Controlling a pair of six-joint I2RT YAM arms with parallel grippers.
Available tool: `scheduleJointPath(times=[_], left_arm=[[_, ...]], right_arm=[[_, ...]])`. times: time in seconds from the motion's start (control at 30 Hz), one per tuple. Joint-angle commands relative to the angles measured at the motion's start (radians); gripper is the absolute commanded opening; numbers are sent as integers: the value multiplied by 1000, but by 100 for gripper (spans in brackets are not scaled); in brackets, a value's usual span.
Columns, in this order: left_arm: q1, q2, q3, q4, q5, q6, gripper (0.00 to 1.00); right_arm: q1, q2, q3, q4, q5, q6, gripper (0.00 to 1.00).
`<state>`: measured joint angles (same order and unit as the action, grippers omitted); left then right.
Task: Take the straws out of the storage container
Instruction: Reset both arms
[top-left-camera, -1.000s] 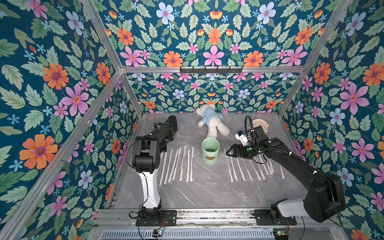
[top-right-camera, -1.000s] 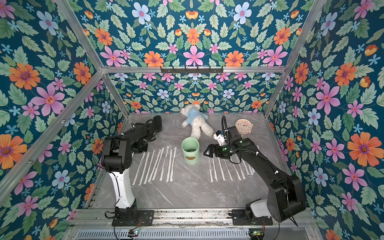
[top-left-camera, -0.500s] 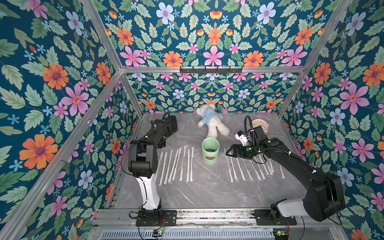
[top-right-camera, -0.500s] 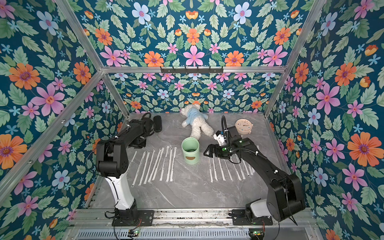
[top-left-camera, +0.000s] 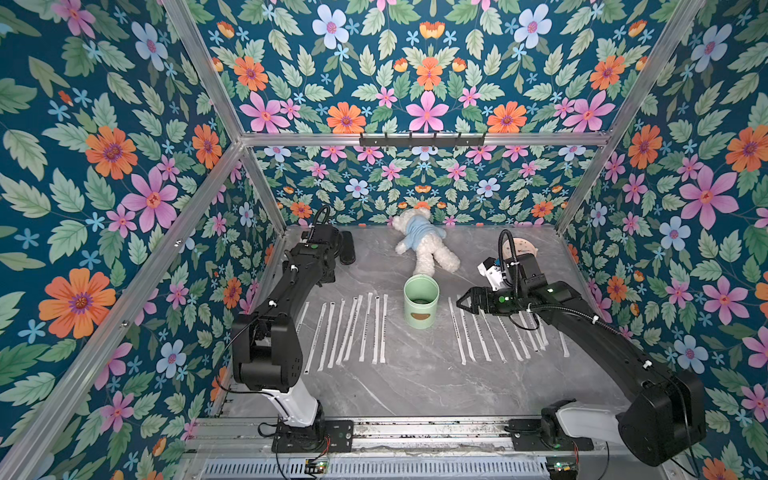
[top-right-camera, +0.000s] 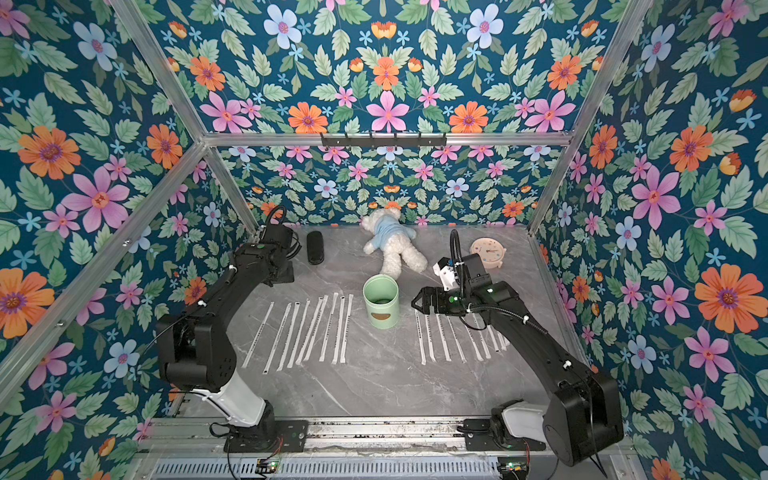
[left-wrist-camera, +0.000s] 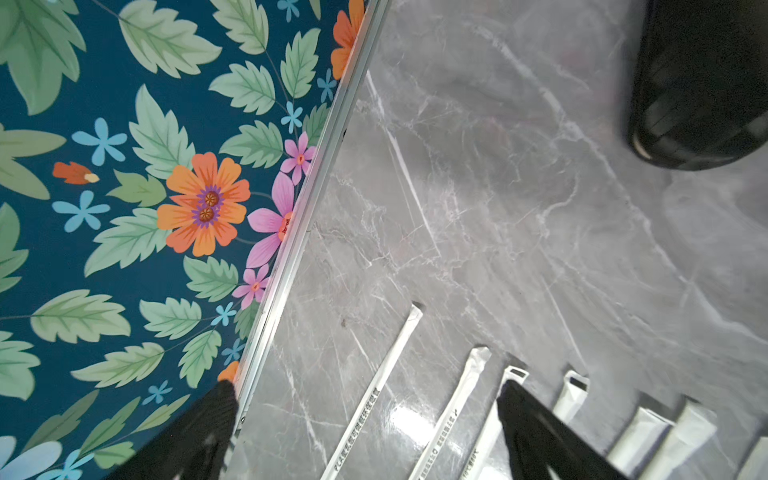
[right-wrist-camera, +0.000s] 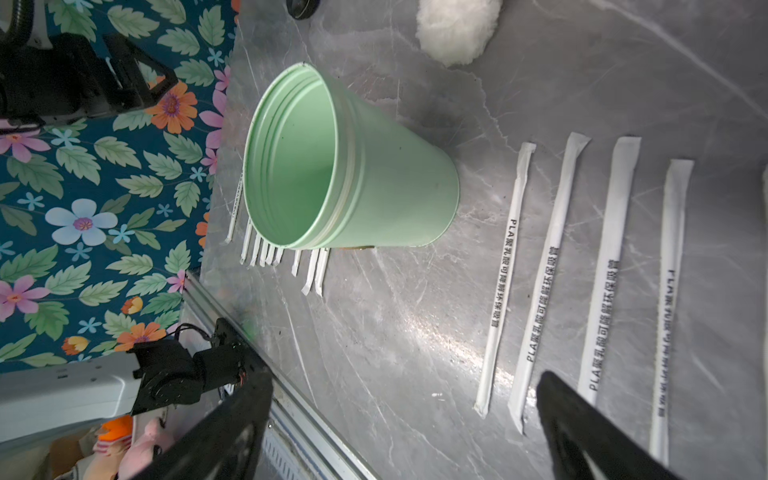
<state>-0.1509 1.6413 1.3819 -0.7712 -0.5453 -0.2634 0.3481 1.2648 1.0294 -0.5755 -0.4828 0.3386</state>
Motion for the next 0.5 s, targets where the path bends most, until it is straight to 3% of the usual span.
scheduleJointPath(times=[0.0, 0.2, 0.33, 0.47], left_arm=[[-1, -78, -91, 189, 53, 0, 100], [-2, -235, -357, 556, 165, 30, 100], [-2, -323, -538, 811, 206, 64, 100], [-2, -420, -730, 1088, 213, 105, 100]], right_arm=[[1, -47, -24, 48, 150, 35, 99], [-56, -171, -97, 94, 378, 69, 99], [-147, -277, -206, 172, 444, 66, 99], [-163, -400, -352, 289, 597, 3, 99]])
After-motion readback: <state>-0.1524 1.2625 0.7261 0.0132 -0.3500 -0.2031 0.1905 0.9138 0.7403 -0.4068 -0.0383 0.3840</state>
